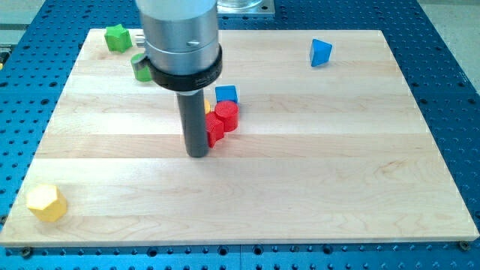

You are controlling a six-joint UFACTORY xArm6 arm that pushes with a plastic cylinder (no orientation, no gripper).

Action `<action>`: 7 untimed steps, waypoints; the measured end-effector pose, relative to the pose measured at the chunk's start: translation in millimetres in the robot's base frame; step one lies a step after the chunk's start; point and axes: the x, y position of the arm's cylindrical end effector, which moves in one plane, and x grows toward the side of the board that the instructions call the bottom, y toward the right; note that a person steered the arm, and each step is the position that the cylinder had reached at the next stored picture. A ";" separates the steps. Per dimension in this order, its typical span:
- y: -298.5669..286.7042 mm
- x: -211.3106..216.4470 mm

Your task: Slide the hexagon diagonal bottom left to the red star

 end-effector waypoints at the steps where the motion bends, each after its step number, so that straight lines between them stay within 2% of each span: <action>1: -25.1 8.7; 2: -58.6 113.9; 3: -102.7 127.4; 4: -175.9 117.9; 5: -172.9 71.0; 6: -176.4 55.1; 7: -173.4 102.6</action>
